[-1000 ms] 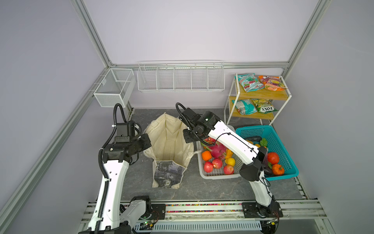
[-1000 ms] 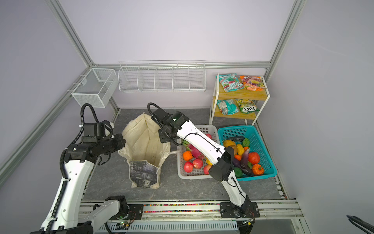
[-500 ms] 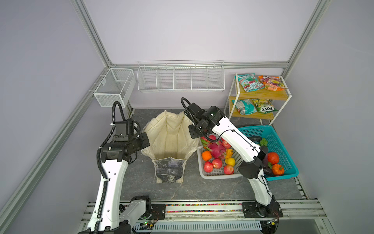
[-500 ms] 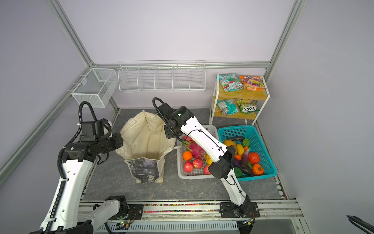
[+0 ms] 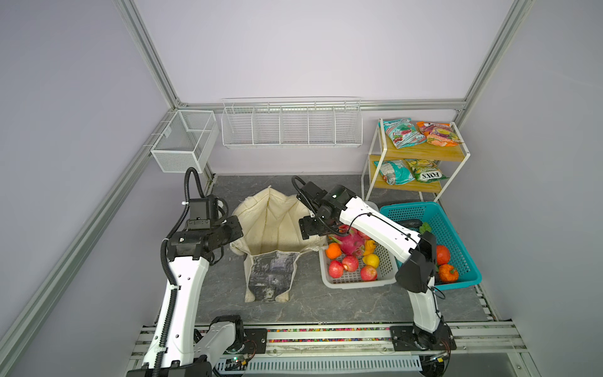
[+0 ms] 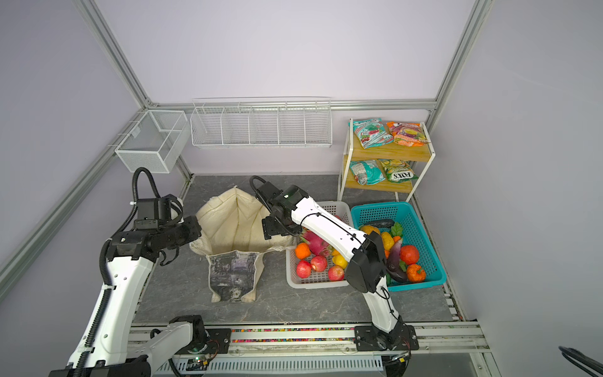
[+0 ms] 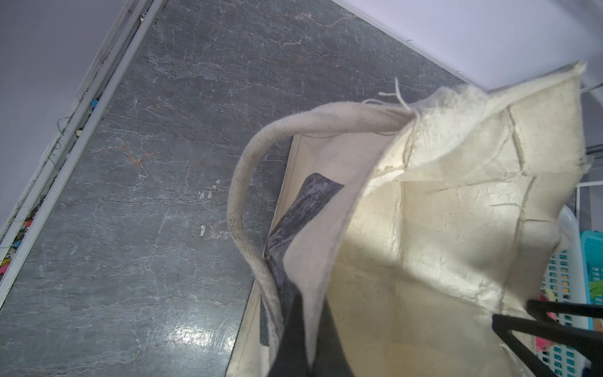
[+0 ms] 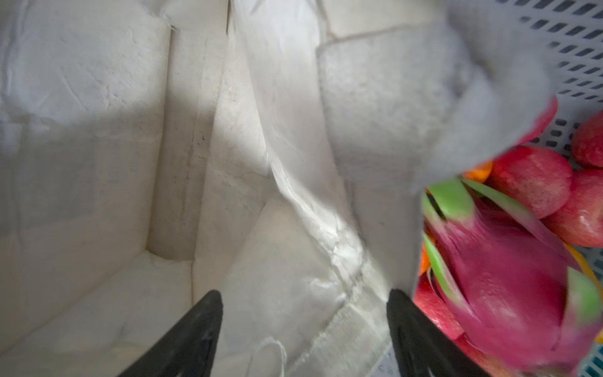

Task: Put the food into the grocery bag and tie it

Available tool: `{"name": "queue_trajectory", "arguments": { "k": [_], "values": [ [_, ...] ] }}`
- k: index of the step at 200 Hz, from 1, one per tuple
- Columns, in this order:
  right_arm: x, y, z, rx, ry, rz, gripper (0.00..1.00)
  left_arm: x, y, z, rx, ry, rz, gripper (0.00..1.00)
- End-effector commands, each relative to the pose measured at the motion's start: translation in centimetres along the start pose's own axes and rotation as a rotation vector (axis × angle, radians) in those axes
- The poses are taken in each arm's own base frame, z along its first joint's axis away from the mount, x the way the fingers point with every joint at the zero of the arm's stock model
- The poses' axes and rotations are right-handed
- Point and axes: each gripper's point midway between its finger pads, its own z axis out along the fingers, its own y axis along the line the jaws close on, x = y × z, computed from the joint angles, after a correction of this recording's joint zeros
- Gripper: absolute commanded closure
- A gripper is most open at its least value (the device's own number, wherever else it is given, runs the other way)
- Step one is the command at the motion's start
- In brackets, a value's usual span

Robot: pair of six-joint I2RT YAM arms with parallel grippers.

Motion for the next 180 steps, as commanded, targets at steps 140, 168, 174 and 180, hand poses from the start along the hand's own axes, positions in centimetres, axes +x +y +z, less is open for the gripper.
{"name": "queue_trajectory", "arguments": {
  "k": [140, 168, 174, 180],
  "values": [
    [-1.3, 2.2, 3.3, -0.347, -0.022, 0.247, 0.22, -0.3, 0.1, -0.8, 0.005, -0.026, -0.014, 1.00],
    [-1.6, 2.9, 2.3, -0.337, -0.041, 0.213, 0.62, -0.5, 0.1, -1.2, 0.009, -0.034, -0.010, 1.00],
    [-1.8, 3.0, 1.8, -0.322, -0.052, 0.203, 0.69, -0.5, 0.0, -1.2, 0.010, -0.034, -0.010, 1.00],
    [-2.0, 3.1, 1.1, -0.307, -0.063, 0.184, 0.75, -0.5, 0.0, -1.3, 0.013, -0.034, -0.010, 1.00]
  ]
}}
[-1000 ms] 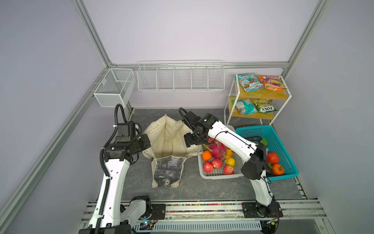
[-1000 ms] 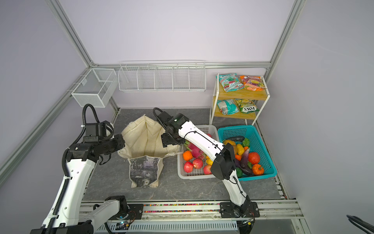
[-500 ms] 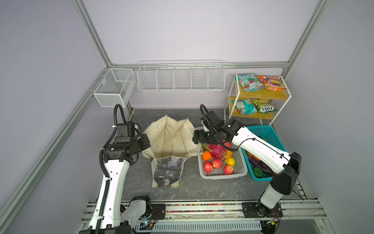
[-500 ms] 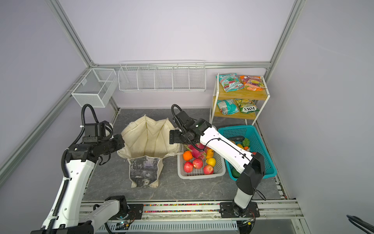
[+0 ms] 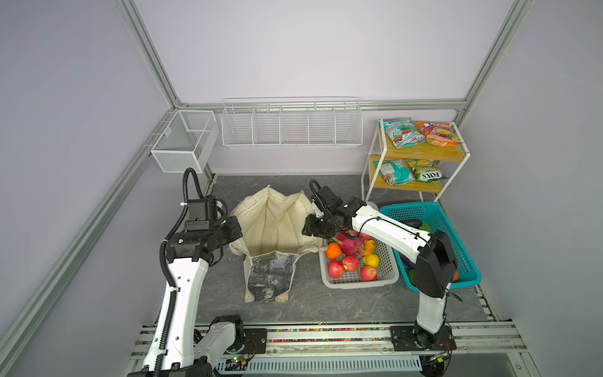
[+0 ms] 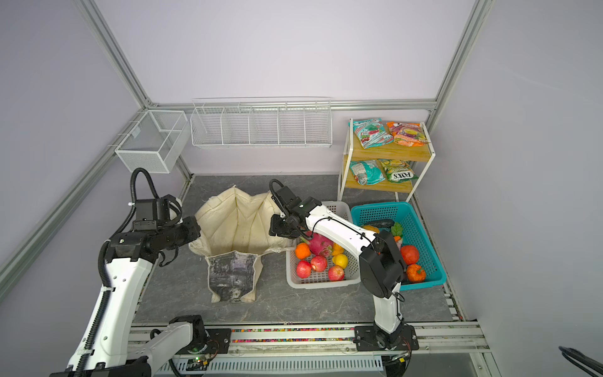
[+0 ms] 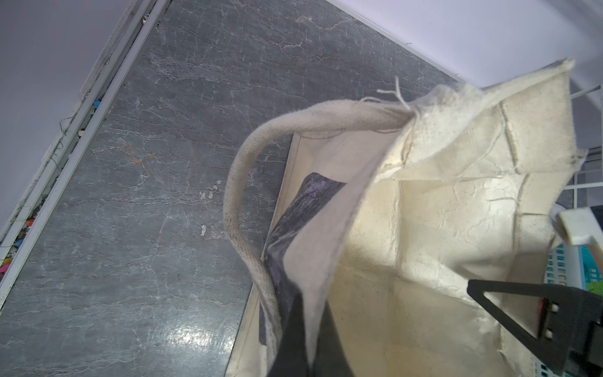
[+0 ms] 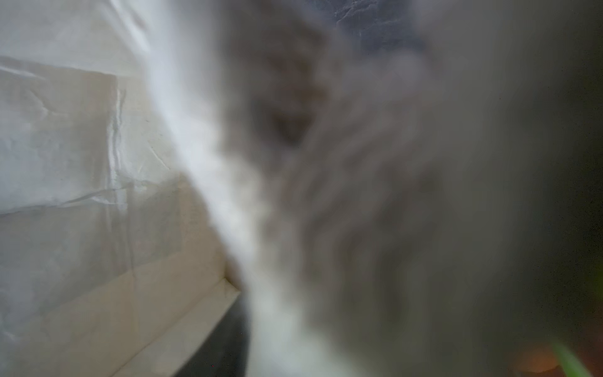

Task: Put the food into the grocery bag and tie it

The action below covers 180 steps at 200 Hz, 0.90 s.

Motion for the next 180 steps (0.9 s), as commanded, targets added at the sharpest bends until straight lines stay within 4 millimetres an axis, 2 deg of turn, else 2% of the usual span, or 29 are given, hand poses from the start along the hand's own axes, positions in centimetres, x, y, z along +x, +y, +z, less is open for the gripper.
{"name": "queue_trajectory", "arguments": {
  "k": [1, 13, 20, 57, 86, 127, 152, 180],
  "values": [
    [-0.2, 2.6, -2.3, -0.016, -0.033, -0.063, 0.77, -0.4, -0.2, -1.0, 0.012, -0.027, -0.004, 1.00],
    [-0.6, 3.3, -3.5, 0.025, -0.052, -0.105, 0.89, -0.4, -0.3, -1.2, 0.018, -0.029, -0.004, 1.00],
    [-0.8, 3.6, -4.0, 0.047, -0.063, -0.124, 0.92, -0.5, -0.3, -1.2, 0.021, -0.030, -0.003, 1.00],
    [-1.5, 3.5, -6.5, 0.227, -0.082, -0.215, 0.93, -0.3, -1.6, -1.5, 0.090, -0.017, -0.007, 1.00],
    [-2.4, 3.9, -8.5, 0.283, -0.114, -0.260, 0.93, -0.2, -2.5, -1.7, 0.140, -0.005, -0.009, 1.00],
    [-2.3, 4.8, -8.3, 0.237, -0.097, -0.269, 0.93, -0.4, -2.2, -1.8, 0.121, -0.014, -0.004, 1.00],
    [-2.4, 3.8, -8.0, 0.278, -0.086, -0.269, 0.93, -0.1, -1.6, -1.0, 0.094, 0.000, -0.001, 1.00],
    [-3.2, 1.1, -8.7, 0.384, -0.093, -0.264, 0.93, -0.3, -0.3, -0.8, 0.014, -0.009, 0.012, 1.00]
  ]
}}
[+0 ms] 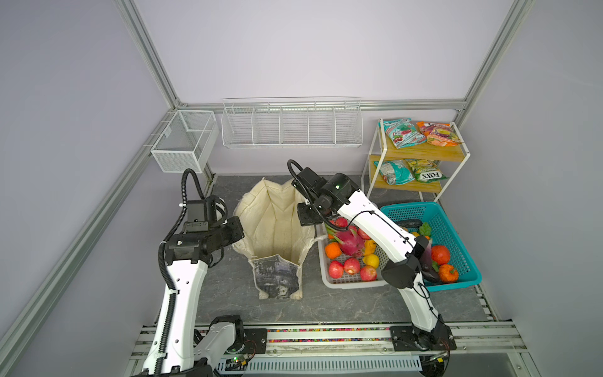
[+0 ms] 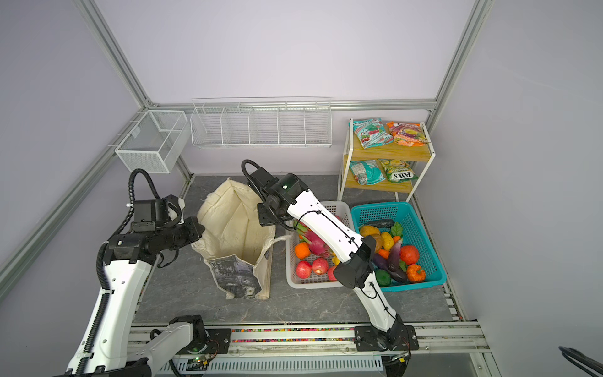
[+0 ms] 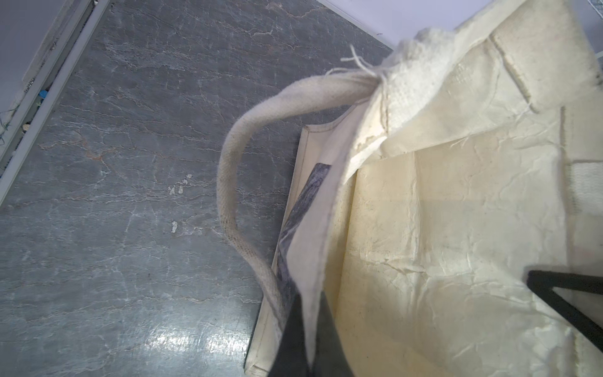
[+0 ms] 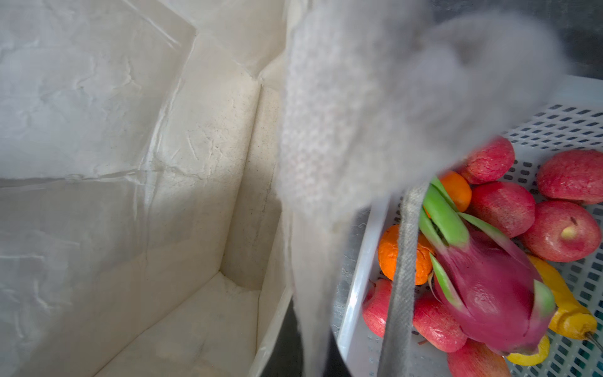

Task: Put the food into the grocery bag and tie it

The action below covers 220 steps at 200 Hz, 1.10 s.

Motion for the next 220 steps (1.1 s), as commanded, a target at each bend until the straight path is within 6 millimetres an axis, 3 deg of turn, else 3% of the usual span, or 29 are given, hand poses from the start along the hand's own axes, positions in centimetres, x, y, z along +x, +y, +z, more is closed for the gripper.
{"name": "queue_trajectory", "arguments": {
  "k": [1, 36, 84, 118, 142, 157, 201, 220],
  "values": [
    [-0.3, -3.2, -0.3, 0.115, 0.001, -0.006, 0.93, -0.9, 1.2, -0.6, -0.076, -0.035, 0.016, 1.00],
    [-0.8, -5.2, -0.9, 0.187, -0.017, -0.005, 0.93, -1.6, 2.5, -1.2, -0.171, -0.055, 0.022, 1.00],
    [-0.5, -4.2, 0.5, 0.144, 0.021, -0.028, 0.93, -1.6, 1.0, -0.7, -0.082, -0.031, 0.024, 1.00],
    [-0.5, -3.3, 0.9, 0.103, 0.033, -0.051, 0.93, -2.5, 0.8, -0.7, -0.078, -0.065, 0.029, 0.52],
    [-0.5, -2.6, 1.0, 0.075, 0.034, -0.069, 0.93, -3.0, 1.0, 0.1, -0.094, -0.057, 0.029, 0.32],
    [-0.5, -2.5, 1.1, 0.068, 0.036, -0.072, 0.93, -3.0, 1.2, 0.8, -0.103, -0.039, 0.026, 0.26],
    [-0.6, -2.0, 1.2, 0.044, 0.035, -0.079, 0.93, -2.7, 1.1, 3.3, -0.081, 0.028, 0.019, 0.21],
    [-0.6, -1.7, 1.2, 0.031, 0.033, -0.079, 0.93, -2.4, 0.9, 4.5, -0.057, 0.064, 0.007, 0.33]
  ]
}}
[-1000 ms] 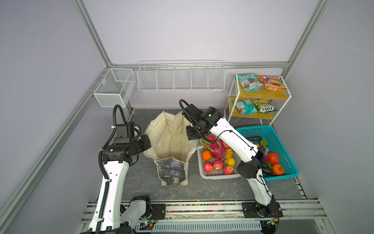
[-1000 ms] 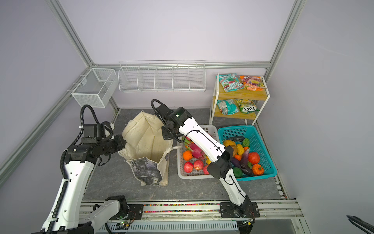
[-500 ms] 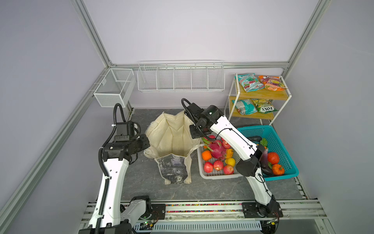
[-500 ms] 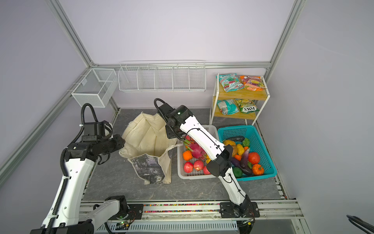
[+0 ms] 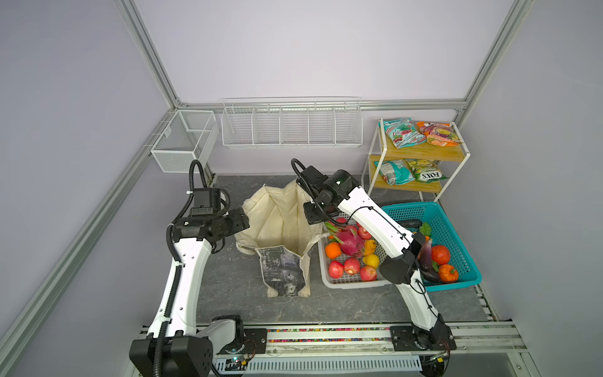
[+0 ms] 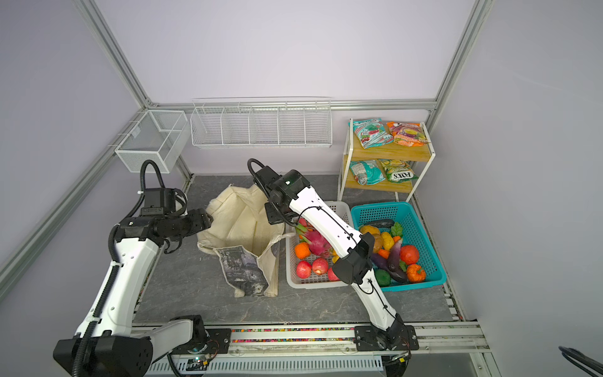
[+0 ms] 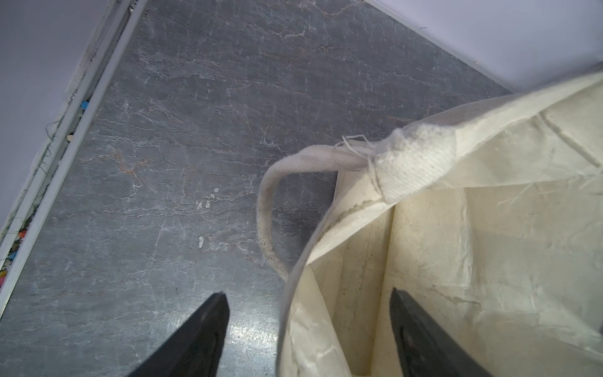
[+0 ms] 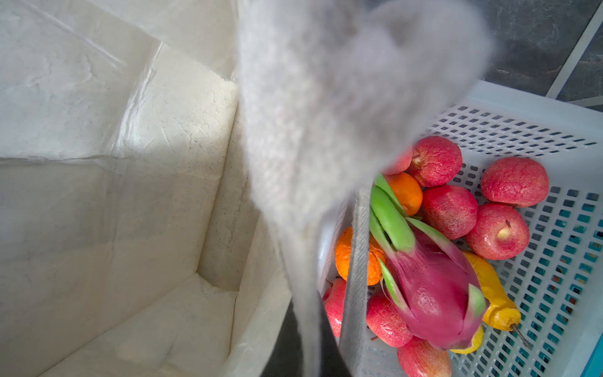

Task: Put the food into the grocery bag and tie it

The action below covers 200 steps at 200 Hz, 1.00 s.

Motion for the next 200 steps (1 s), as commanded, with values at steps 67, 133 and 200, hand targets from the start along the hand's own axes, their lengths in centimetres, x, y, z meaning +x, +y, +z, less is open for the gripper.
{"name": "queue_trajectory", "arguments": {
  "k": [67, 133, 200],
  "values": [
    [-0.6, 0.4, -0.4, -0.013, -0.033, -0.001, 0.92, -0.4, 2.5, 1.2, -0.143, 0.024, 0.005, 1.00],
    [-0.7, 0.0, -0.2, 0.012, -0.038, 0.007, 0.79, -1.5, 3.6, 0.1, -0.223, -0.016, 0.011, 1.00],
    [-1.2, 1.6, -1.6, -0.066, -0.076, 0.000, 0.52, -1.5, 3.3, 0.5, -0.201, -0.004, 0.016, 1.00]
  ]
}}
